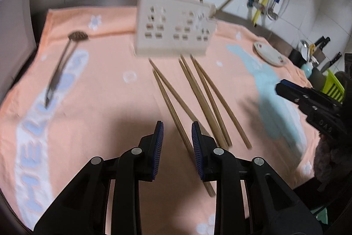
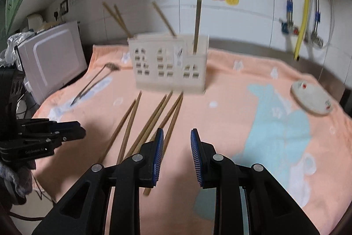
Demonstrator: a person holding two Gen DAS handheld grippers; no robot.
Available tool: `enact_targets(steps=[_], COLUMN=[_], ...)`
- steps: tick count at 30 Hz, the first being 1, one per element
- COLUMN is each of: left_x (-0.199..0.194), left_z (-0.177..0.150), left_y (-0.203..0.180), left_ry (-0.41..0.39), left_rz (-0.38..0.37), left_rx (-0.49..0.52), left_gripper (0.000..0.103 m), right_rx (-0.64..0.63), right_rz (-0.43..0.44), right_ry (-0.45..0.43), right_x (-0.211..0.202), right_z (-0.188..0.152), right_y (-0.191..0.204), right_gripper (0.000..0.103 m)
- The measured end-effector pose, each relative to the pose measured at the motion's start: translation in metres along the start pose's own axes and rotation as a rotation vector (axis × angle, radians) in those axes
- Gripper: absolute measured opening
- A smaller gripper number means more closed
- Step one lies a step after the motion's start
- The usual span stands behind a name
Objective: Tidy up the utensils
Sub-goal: 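Move both open tools back over the remaining chopsticks, then close the left tool on a wooden chopstick while the right tool grasps another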
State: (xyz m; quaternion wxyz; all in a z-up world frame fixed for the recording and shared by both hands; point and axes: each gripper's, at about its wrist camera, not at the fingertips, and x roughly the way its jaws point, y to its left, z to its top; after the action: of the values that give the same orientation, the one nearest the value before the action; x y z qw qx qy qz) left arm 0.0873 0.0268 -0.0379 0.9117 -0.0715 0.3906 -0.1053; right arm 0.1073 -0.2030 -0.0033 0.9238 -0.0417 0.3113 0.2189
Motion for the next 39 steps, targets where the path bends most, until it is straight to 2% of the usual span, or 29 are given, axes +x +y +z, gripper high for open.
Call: enact_targets(steps=[5,15,18,22,28,35,39], left_x=[0.014,0.03,0.035,0.038,0.032,0.021,0.02], left_z=[-0.018,-0.026,-0.027,-0.027,-0.024,-0.019,-0.019], left_y=[-0.008,-0.016,-0.019,-0.018,-0.017,0.008,0.013], left_ry=[0.052,0.076,0.082,0.079,0.073,0.066,0.063], left_rz=[-0.024,-0.035,-0.009,0.024,0.059,0.119,0.109], left_rx=[-0.016,-0.057,-0.05,-0.041,0.005,0.014,0.014], left_gripper=[0.027,0.026,0.025,0.011,0.008,0.006,0.006], right_rx=[0.021,0.054,0.062,0.064,0.065,0.093,0.109], right_rz=[0.023,0.034,0.035,0.038,0.052,0.072,0.072], right_ry=[0.065,0.107,0.109,0.11,0.118,0.143,0.16], right_x=[0.016,0.025,0.026,0.027,0.03,0.042,0.051], right_z=[-0.024,-0.04,-0.042,-0.042,-0.044,-0.046,-0.048], right_y=[0.005,0.007,0.006,0.007,0.012,0.015,0.018], right_gripper=[0.025,0.025,0.025,0.025,0.024,0.017,0.016])
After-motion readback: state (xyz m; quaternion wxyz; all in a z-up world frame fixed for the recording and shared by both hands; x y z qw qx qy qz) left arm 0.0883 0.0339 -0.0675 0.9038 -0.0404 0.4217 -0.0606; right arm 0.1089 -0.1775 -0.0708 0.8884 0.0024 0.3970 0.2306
